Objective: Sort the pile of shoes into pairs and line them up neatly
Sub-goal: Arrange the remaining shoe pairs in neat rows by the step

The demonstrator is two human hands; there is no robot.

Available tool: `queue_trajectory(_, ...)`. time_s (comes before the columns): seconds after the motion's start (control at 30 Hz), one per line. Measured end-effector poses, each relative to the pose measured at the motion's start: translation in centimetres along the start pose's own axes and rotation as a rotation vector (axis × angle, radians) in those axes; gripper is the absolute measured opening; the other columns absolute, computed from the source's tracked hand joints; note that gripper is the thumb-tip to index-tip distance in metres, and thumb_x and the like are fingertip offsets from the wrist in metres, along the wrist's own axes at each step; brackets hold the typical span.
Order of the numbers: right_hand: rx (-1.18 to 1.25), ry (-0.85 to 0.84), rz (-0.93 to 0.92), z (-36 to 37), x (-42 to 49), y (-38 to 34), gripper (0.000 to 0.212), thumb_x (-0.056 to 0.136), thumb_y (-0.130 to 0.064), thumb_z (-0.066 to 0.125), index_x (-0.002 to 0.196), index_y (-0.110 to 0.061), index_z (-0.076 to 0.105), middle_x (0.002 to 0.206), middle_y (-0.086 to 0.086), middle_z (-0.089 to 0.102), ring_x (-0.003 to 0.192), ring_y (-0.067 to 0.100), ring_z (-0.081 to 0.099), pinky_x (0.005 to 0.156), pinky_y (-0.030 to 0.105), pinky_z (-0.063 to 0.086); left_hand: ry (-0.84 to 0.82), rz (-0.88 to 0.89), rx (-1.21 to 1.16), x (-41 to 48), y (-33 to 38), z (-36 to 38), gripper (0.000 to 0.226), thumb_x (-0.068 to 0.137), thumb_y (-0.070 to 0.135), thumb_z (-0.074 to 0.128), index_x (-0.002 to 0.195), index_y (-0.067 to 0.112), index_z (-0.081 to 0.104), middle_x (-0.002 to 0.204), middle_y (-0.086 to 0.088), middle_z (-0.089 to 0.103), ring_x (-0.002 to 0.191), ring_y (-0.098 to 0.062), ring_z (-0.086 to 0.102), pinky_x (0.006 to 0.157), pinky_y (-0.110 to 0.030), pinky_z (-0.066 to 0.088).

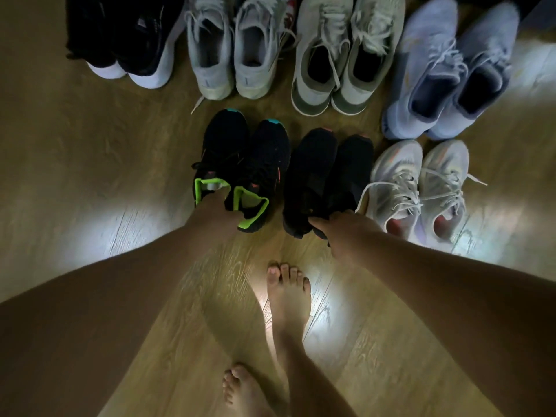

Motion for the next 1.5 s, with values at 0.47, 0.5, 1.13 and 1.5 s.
queue_trajectory(0.47,-0.032,0.087,-0.251,1.6,-5.2,-24.1,0.088,0.092,-0.014,0.050,0.153,-0.038,-0.008,0.144,0.008,0.039,0.126,0.026,0.044,0.098,0.042,0.045,0.422,-0.224,-0.527,-14.8,-23.7,-3.8,0.039,0.089,0.021,0.059,0.128,0.020,0.056,0.127,-0.005,0.059,0.103,-0.030,0.066,0.093,-0.039,0.053)
queue_trajectory(0.5,-0.040,0.097,-0.263,2.0,-5.3,-26.7,0.087,0.092,-0.016,0.050,0.153,-0.039,-0.009,0.145,0.008,0.038,0.126,0.027,0.045,0.098,0.044,0.045,0.423,-0.248,-0.565,-16.3,-26.0,-3.4,0.040,0.087,0.024,0.059,0.127,0.020,0.056,0.127,-0.006,0.059,0.101,-0.032,0.066,0.092,-0.041,0.053)
queue_trajectory(1.13,-0.550,-0.212,-0.771,32.1,-14.5,-71.3,0.074,0.091,-0.024,0.050,0.155,-0.034,0.013,0.105,0.012,0.065,0.097,0.030,0.061,0.080,0.034,0.045,0.646,-0.889,-1.222,-42.4,-68.2,19.6,0.056,0.088,0.021,0.054,0.141,0.016,0.039,0.141,-0.013,0.046,0.129,-0.032,0.045,0.101,-0.037,0.038)
queue_trajectory(1.5,-1.190,-0.234,-1.056,48.5,-14.4,-79.6,0.071,0.097,-0.033,0.049,0.154,-0.038,0.007,0.124,0.017,0.055,0.101,0.033,0.056,0.074,0.035,0.043,0.884,-1.000,-1.357,-43.5,-74.2,31.6,0.039,0.086,0.019,0.057,0.125,0.016,0.050,0.134,0.001,0.041,0.106,-0.023,0.057,0.081,-0.028,0.045)
Point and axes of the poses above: each hand's wrist, its own x-axis towards the middle knuckle, its own z-axis out of the palm, y = z × x, the point moved 8 cm from there along x, towards the middle knuckle
